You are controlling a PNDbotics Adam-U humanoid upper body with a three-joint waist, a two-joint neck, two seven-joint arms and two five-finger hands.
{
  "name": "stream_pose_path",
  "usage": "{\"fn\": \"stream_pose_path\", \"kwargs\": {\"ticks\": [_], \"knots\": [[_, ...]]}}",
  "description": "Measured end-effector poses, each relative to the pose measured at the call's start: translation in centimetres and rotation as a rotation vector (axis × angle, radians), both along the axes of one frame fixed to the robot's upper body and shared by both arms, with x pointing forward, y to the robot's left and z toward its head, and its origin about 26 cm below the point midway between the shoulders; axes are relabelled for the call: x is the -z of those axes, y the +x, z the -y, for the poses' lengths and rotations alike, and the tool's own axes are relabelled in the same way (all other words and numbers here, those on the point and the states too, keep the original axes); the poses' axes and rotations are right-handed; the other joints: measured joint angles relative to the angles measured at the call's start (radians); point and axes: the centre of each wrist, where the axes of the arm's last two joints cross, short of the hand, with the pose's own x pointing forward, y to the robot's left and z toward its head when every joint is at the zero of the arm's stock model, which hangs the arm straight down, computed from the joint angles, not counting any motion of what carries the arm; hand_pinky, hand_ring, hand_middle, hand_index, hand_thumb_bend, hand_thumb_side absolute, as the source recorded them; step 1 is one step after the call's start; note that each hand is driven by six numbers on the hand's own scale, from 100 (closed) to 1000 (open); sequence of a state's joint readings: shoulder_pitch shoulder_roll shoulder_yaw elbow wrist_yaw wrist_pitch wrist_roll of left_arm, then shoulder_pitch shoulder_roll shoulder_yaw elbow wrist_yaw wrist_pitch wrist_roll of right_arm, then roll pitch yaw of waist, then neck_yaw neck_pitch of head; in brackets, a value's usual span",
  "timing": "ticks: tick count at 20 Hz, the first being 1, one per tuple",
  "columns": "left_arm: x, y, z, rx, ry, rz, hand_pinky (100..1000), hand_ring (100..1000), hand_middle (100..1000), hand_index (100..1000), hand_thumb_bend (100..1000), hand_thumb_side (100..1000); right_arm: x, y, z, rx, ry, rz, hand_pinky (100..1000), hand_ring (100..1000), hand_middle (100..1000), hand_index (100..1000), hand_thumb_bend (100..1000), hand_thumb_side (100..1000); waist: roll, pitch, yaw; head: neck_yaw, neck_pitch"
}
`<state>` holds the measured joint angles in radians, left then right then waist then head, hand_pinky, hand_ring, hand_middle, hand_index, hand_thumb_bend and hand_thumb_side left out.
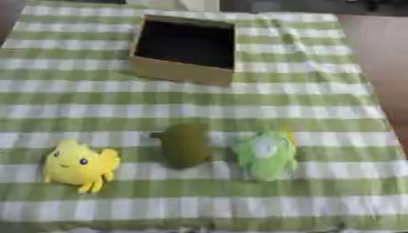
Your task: Pick up objects on the table and place them in the box.
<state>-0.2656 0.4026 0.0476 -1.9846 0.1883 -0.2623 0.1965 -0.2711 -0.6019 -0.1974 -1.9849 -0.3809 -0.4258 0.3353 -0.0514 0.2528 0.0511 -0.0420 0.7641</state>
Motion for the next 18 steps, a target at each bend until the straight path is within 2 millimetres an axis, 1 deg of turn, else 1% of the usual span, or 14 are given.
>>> {"fn": "stream_pose_path", "kwargs": {"ticks": [7, 8, 10, 12, 13, 16, 17, 18], "knots": [[0.0, 0.0, 0.0, 0.001, -0.001, -0.001, 626, 717, 658, 778, 100, 600, 0.3, -0.1, 0.1, 0.004, 0.005, -0.011, 974, 901, 734, 923, 100, 493, 0.0, 0.0, 0.004, -0.004, 0.001], [0.0, 0.0, 0.0, 0.001, -0.001, -0.001, 626, 717, 658, 778, 100, 599, 0.3, -0.1, 0.1, 0.004, 0.005, -0.012, 974, 902, 734, 923, 100, 490, 0.0, 0.0, 0.004, -0.004, 0.001], [0.0, 0.0, 0.0, 0.001, -0.001, -0.001, 626, 717, 658, 778, 100, 600, 0.3, -0.1, 0.1, 0.004, 0.004, -0.012, 970, 902, 737, 922, 100, 456, 0.0, 0.0, 0.004, -0.005, 0.001], [0.0, 0.0, 0.0, 0.002, -0.002, -0.001, 627, 717, 658, 778, 100, 599, 0.2, -0.1, 0.1, 0.002, 0.001, -0.008, 963, 902, 740, 921, 100, 397, 0.0, 0.0, 0.004, -0.005, 0.001], [0.0, 0.0, 0.0, 0.002, -0.002, -0.001, 627, 717, 659, 779, 100, 599, 0.1, 0.0, 0.1, -0.002, -0.002, -0.001, 954, 902, 744, 919, 100, 298, 0.0, 0.0, 0.004, -0.006, 0.001], [0.1, 0.0, 0.1, 0.004, -0.007, -0.002, 628, 718, 660, 780, 100, 600, -0.7, 0.1, -0.2, -0.019, -0.059, 0.049, 933, 904, 759, 916, 100, 120, 0.0, -0.001, 0.003, -0.008, 0.001], [0.1, 0.0, 0.1, 0.005, -0.008, -0.002, 629, 719, 661, 781, 100, 599, -1.0, 0.1, -0.3, -0.025, -0.092, 0.07, 922, 906, 770, 917, 100, 100, 0.0, -0.001, 0.003, -0.009, 0.001], [0.1, 0.0, 0.1, 0.005, -0.009, -0.002, 629, 719, 661, 781, 100, 599, -1.4, 0.2, -0.4, -0.031, -0.131, 0.094, 916, 906, 776, 917, 100, 100, 0.0, -0.001, 0.003, -0.01, 0.001]]}}
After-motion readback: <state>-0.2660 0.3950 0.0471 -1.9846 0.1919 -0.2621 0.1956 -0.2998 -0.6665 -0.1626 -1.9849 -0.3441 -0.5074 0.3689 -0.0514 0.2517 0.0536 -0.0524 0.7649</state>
